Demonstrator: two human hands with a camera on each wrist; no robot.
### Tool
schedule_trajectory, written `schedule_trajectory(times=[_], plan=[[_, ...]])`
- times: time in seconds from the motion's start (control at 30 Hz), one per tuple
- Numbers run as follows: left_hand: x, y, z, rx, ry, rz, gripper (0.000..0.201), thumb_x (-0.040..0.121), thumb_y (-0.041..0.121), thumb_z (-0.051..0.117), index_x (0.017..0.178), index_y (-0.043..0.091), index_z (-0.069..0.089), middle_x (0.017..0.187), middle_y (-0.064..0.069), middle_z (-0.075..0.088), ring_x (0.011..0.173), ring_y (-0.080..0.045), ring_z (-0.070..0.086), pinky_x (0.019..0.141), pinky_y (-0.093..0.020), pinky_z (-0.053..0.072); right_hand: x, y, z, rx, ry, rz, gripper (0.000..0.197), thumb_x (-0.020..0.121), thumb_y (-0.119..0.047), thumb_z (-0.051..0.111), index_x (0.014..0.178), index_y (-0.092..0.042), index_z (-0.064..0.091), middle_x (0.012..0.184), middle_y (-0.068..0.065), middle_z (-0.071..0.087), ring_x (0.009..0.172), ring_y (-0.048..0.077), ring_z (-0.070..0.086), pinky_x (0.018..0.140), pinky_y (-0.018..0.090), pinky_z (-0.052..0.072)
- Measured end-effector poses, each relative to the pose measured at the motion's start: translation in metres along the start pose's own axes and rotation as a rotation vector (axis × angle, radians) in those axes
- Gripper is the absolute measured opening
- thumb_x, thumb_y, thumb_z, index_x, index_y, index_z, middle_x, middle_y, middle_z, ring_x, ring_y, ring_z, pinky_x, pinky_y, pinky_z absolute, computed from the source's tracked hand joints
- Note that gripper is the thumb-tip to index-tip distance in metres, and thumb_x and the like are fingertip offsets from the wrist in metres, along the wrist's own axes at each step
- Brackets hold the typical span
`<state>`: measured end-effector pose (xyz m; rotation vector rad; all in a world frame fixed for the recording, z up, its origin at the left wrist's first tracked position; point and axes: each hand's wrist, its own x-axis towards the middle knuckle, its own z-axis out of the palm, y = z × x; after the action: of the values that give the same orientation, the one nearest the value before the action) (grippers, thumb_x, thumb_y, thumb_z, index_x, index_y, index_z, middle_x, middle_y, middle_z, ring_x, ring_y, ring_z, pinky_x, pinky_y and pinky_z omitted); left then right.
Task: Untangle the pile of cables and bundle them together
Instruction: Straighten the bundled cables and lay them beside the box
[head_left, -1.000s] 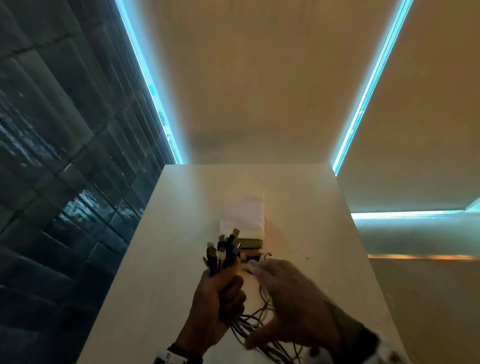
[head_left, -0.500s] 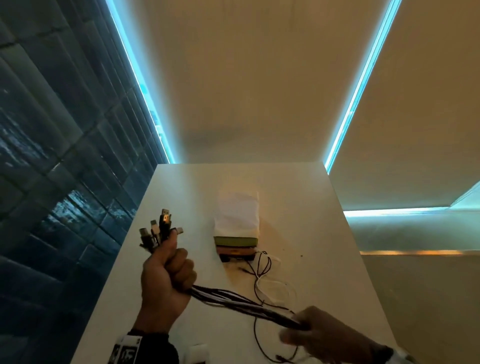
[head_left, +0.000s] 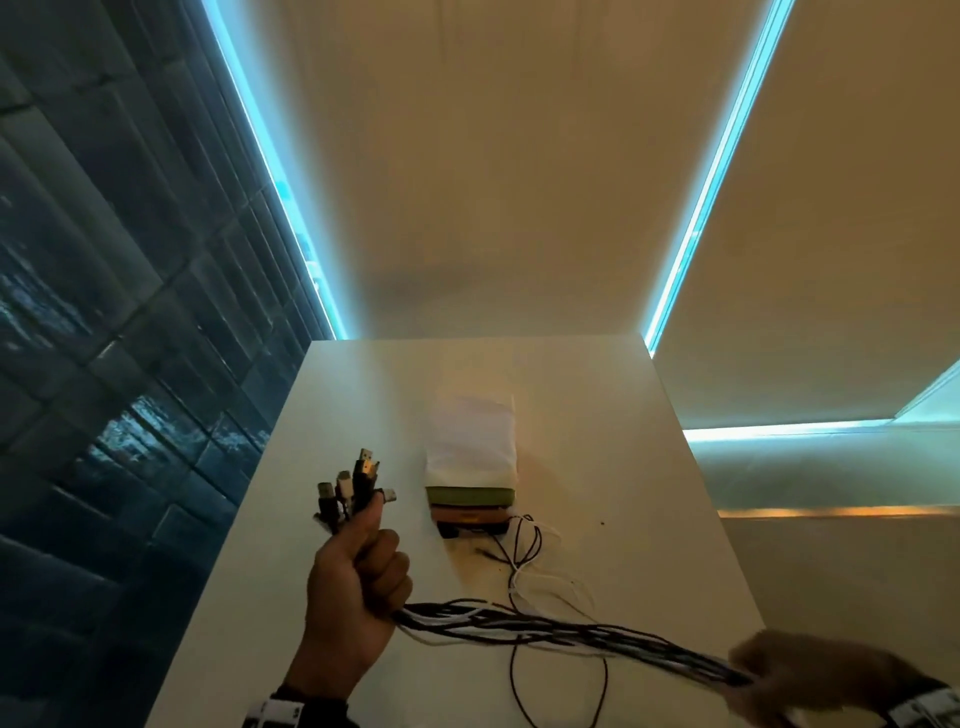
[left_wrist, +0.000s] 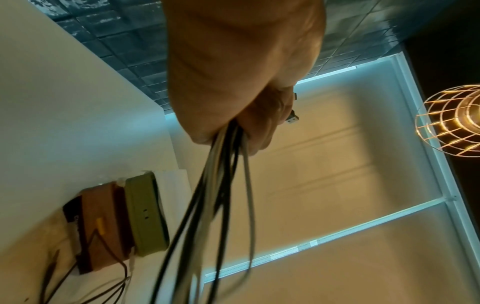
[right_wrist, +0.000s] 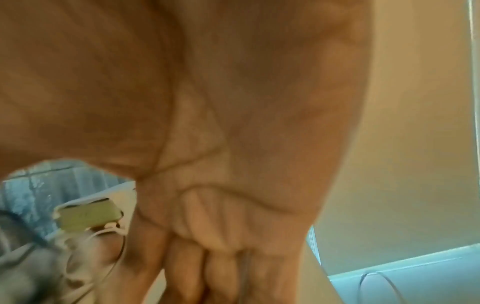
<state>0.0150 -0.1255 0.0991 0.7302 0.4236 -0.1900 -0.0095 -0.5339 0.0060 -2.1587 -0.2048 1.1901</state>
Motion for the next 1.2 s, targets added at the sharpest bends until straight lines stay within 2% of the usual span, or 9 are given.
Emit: schedule_trajectory(times=[0.07,0.17,0.3,0.4,0.53,0.87,1.0,1.13,1.2], plan=[[0.004,-0.006,-0.002,-0.006,0.020,-0.010,0.041,0.084,0.025,0.052,0.048,0.022,0.032,0.040,0.007,0.020,0.039,-0.010,0.003,0.034,-0.017,0.011,0.003,-0.016,-0.014,0.018,0.075,-0.014,0.046,0.070,-0.077,0.062,0.083,-0.034,0.071,0.082,-0.010,0.071,0.072,-0.001,0.058,0.072,0.019,0.046],[0.010,-0.016,-0.003,0.015,0.040,-0.036,0.045,0.087,0.025,0.051,0.047,0.022,0.031,0.040,0.007,0.019,0.030,-0.006,0.013,0.034,-0.018,0.011,0.060,-0.053,-0.015,0.171,0.434,-0.084,0.030,0.085,-0.045,0.068,0.084,-0.016,0.073,0.080,0.005,0.073,0.068,0.007,0.064,0.062,0.020,0.050],[0.012,-0.026,-0.003,0.009,0.070,-0.065,0.034,0.084,0.024,0.055,0.055,0.021,0.038,0.042,0.007,0.018,0.029,-0.005,0.015,0.039,-0.019,0.008,0.129,-0.107,-0.008,-0.102,0.697,-0.105,0.013,0.089,-0.029,0.065,0.081,-0.020,0.069,0.075,-0.009,0.062,0.071,0.008,0.057,0.065,0.019,0.043],[0.014,-0.028,-0.002,0.004,0.080,-0.076,0.029,0.083,0.023,0.055,0.062,0.021,0.036,0.042,0.007,0.018,0.029,-0.005,0.015,0.040,-0.018,0.008,0.164,-0.120,-0.005,-0.156,0.726,-0.077,0.009,0.087,-0.025,0.064,0.094,-0.022,0.068,0.095,-0.005,0.063,0.088,0.015,0.060,0.076,0.030,0.052],[0.015,-0.029,-0.001,0.033,0.091,-0.077,0.028,0.084,0.023,0.056,0.064,0.021,0.037,0.042,0.007,0.019,0.031,-0.006,0.014,0.038,-0.016,0.011,0.185,-0.122,0.003,-0.289,0.642,-0.022,0.023,0.087,-0.024,0.063,0.110,-0.023,0.063,0.110,-0.003,0.060,0.101,0.020,0.059,0.078,0.030,0.049],[0.024,-0.036,-0.009,0.116,0.083,-0.098,0.037,0.087,0.023,0.058,0.062,0.022,0.030,0.046,0.006,0.015,0.035,-0.008,0.011,0.041,-0.021,0.007,0.164,-0.106,0.002,-0.274,0.761,-0.114,0.019,0.093,-0.030,0.049,0.089,-0.022,0.066,0.080,-0.003,0.070,0.066,0.017,0.061,0.062,0.036,0.055],[0.026,-0.043,-0.002,0.156,0.059,-0.092,0.033,0.085,0.023,0.059,0.063,0.022,0.034,0.049,0.005,0.014,0.037,-0.008,0.010,0.041,-0.021,0.007,0.151,-0.108,-0.003,-0.256,0.830,-0.153,0.016,0.095,-0.032,0.051,0.103,-0.026,0.062,0.073,-0.007,0.068,0.050,0.002,0.051,0.048,0.019,0.037],[0.026,-0.047,0.005,0.226,0.039,-0.065,0.037,0.084,0.025,0.059,0.057,0.022,0.034,0.049,0.004,0.015,0.038,-0.009,0.010,0.043,-0.022,0.006,0.146,-0.111,-0.007,-0.171,1.029,-0.236,0.004,0.085,-0.019,0.068,0.088,-0.022,0.069,0.093,-0.005,0.066,0.083,0.013,0.053,0.067,0.020,0.038],[0.027,-0.049,0.008,0.256,0.034,-0.025,0.037,0.084,0.026,0.060,0.058,0.023,0.035,0.050,0.004,0.015,0.038,-0.010,0.010,0.042,-0.022,0.008,0.142,-0.117,-0.007,-0.121,1.120,-0.284,0.010,0.077,-0.013,0.076,0.080,-0.020,0.069,0.093,-0.006,0.060,0.085,0.012,0.046,0.068,0.015,0.035]])
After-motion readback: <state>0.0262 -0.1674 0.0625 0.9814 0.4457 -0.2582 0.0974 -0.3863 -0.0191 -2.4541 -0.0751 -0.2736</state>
